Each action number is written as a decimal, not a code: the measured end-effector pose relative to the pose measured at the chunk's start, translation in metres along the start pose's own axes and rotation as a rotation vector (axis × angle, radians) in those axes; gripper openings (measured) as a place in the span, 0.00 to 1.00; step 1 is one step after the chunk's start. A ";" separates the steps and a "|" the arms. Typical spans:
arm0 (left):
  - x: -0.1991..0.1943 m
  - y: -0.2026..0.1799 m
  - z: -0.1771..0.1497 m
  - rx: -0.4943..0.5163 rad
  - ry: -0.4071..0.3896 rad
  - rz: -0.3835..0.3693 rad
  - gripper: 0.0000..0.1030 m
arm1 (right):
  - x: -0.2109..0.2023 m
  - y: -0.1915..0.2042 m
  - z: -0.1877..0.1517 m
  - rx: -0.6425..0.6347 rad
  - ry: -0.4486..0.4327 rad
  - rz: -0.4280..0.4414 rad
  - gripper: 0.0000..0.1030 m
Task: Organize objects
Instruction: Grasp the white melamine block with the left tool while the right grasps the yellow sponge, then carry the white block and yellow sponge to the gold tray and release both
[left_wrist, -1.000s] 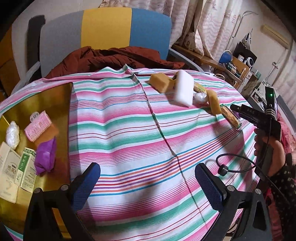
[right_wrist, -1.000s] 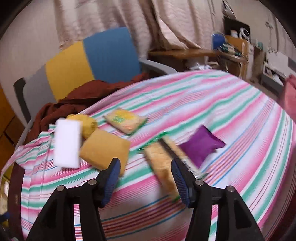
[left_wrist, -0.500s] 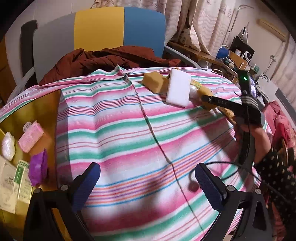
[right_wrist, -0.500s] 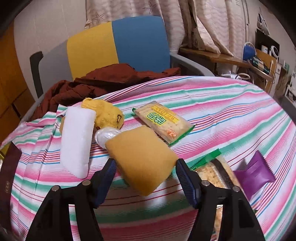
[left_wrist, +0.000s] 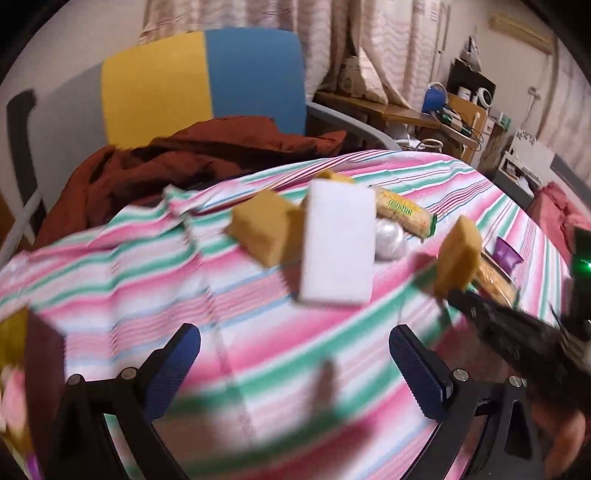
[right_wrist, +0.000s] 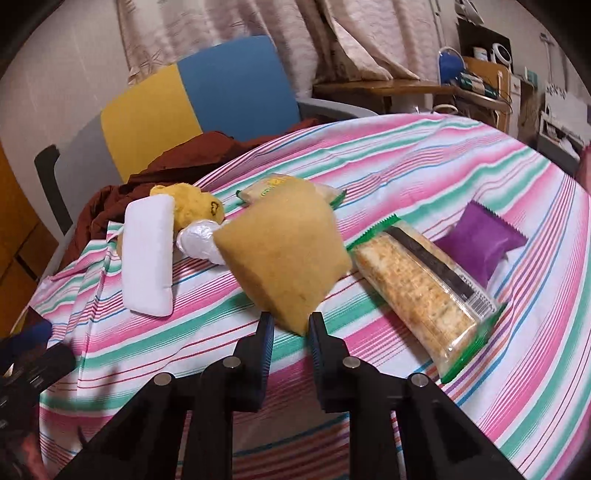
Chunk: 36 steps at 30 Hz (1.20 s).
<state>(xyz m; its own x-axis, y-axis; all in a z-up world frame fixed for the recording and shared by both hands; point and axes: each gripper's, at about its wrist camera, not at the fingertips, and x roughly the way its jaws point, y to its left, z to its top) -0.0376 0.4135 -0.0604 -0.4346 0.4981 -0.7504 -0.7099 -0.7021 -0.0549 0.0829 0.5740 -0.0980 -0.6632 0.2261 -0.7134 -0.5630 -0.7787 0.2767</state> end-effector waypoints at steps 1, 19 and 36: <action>0.009 -0.005 0.007 0.002 0.001 -0.004 1.00 | -0.001 -0.001 0.000 0.008 -0.004 0.006 0.18; 0.067 -0.012 0.023 -0.019 0.009 -0.068 0.55 | -0.005 -0.003 -0.005 0.021 -0.045 -0.047 0.25; 0.038 -0.011 -0.011 0.056 -0.003 -0.037 0.55 | 0.026 0.018 0.047 -0.226 0.022 0.003 0.71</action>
<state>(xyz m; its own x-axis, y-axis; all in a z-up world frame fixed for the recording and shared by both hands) -0.0400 0.4347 -0.0957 -0.4093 0.5244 -0.7466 -0.7554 -0.6537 -0.0449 0.0329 0.5934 -0.0813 -0.6525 0.2122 -0.7274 -0.4343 -0.8914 0.1295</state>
